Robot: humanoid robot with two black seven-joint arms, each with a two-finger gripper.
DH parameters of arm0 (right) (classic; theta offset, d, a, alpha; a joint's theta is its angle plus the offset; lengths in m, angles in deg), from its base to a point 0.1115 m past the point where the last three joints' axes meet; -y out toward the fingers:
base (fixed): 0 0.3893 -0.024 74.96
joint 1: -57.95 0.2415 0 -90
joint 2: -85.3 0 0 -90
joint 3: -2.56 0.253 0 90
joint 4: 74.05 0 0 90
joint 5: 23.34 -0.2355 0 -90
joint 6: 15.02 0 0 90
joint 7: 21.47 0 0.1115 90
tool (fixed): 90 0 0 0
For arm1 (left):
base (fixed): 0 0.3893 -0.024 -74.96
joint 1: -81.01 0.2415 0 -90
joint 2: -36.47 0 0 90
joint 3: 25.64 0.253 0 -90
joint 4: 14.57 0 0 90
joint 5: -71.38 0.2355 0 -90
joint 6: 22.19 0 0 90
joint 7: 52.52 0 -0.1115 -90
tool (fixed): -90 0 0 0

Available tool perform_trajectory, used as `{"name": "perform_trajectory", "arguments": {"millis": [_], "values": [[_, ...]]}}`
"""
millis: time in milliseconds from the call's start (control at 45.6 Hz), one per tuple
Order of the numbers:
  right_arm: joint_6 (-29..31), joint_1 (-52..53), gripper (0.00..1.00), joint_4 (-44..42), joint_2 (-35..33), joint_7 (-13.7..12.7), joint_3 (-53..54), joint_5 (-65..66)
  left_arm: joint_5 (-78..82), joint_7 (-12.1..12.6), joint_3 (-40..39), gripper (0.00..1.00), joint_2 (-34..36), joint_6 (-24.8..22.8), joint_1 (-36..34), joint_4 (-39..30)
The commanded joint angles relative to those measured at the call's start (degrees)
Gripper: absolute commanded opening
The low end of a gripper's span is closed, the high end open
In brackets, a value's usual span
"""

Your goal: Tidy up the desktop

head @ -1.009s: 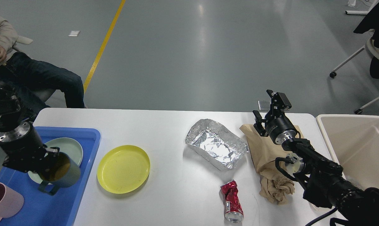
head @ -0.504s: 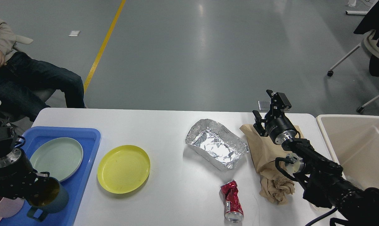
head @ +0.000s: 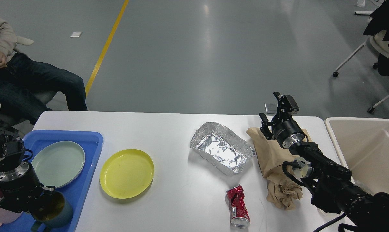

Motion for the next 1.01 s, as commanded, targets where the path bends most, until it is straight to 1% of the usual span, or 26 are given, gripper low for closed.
{"name": "perform_trajectory", "arguments": {"millis": [0,110,132,197,351,548,658,789,899,987], "values": [[0.00,0.00,1.00,-0.06,0.00,0.08,0.00,0.00,0.01,0.03,0.09,0.07,-0.05,0.00,0.09,-0.02],[0.00,0.00,1.00,-0.06,0.00,0.08,0.00,0.00,0.10,0.03,0.17,0.13,-0.13,0.00,0.00,-0.02],[0.00,0.00,1.00,-0.06,0.00,-0.01,0.00,0.00,0.02,0.12,0.35,0.19,-0.13,0.00,0.00,-0.02],[0.00,0.00,1.00,0.03,0.00,-0.01,0.00,0.00,0.10,0.30,0.61,0.25,-0.22,0.00,-0.09,-0.02],[0.00,0.00,1.00,-0.06,0.00,0.08,0.00,0.00,0.19,0.47,1.05,0.43,-0.92,0.00,-0.35,-0.19],[0.00,0.00,1.00,0.03,0.00,-0.01,0.00,0.00,0.28,0.47,1.23,0.70,-1.01,0.00,-1.32,-0.98],[0.00,0.00,1.00,-0.06,0.00,-0.01,0.00,0.00,0.37,0.65,1.40,0.80,-1.01,0.00,-2.81,-1.60],[0.00,0.00,1.00,-0.06,0.00,-0.01,0.00,0.00,0.28,0.04,3.86,0.86,-1.01,0.00,-6.67,-3.88],[0.00,0.00,1.00,0.03,0.00,-0.01,0.00,0.00,0.28,-0.05,5.01,0.88,-1.62,0.00,-10.01,-5.99],[0.00,0.00,1.00,0.03,0.00,-0.01,0.00,0.00,0.28,-0.05,5.89,0.88,-2.42,0.00,-14.84,-8.80]]}}
